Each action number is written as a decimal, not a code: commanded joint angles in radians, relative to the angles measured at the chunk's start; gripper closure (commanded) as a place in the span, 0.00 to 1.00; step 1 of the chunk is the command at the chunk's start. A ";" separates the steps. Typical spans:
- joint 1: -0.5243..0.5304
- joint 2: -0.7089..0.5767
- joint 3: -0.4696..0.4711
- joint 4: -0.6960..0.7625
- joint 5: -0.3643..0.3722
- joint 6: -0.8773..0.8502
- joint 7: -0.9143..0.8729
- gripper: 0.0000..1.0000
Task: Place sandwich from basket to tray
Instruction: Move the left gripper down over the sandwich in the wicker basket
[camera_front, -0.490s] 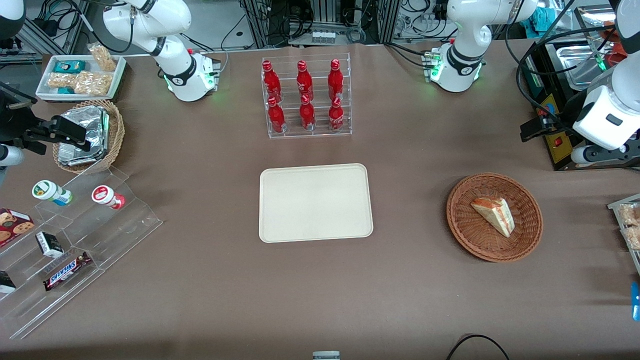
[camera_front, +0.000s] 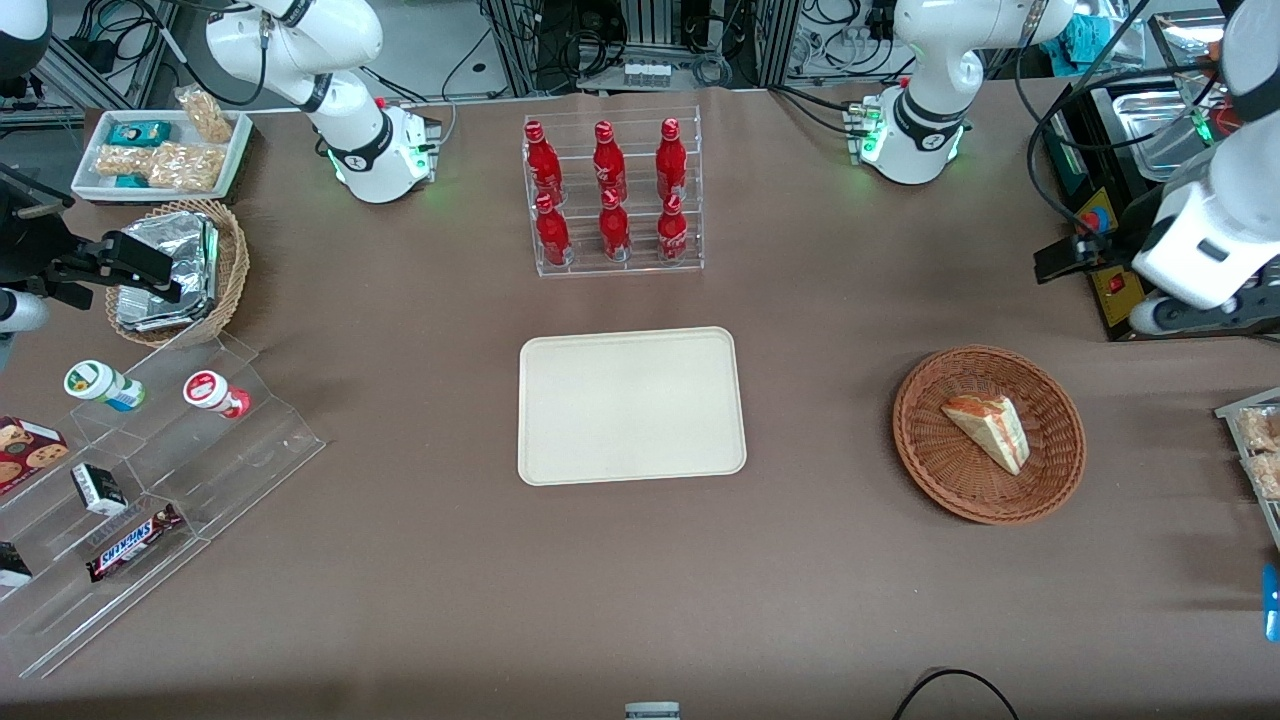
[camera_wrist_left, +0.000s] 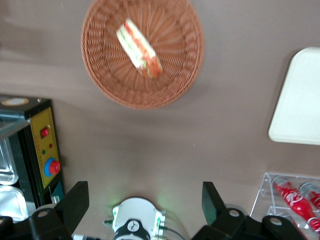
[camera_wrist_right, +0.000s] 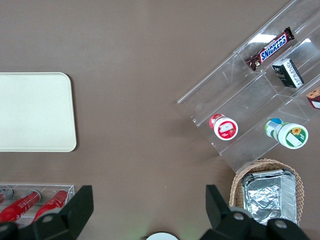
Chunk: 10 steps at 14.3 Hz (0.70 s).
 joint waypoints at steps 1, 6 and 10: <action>0.035 0.060 0.008 -0.100 0.018 0.076 0.002 0.00; 0.072 0.067 0.013 -0.389 0.032 0.523 0.002 0.00; 0.114 0.071 0.013 -0.521 0.014 0.767 -0.082 0.00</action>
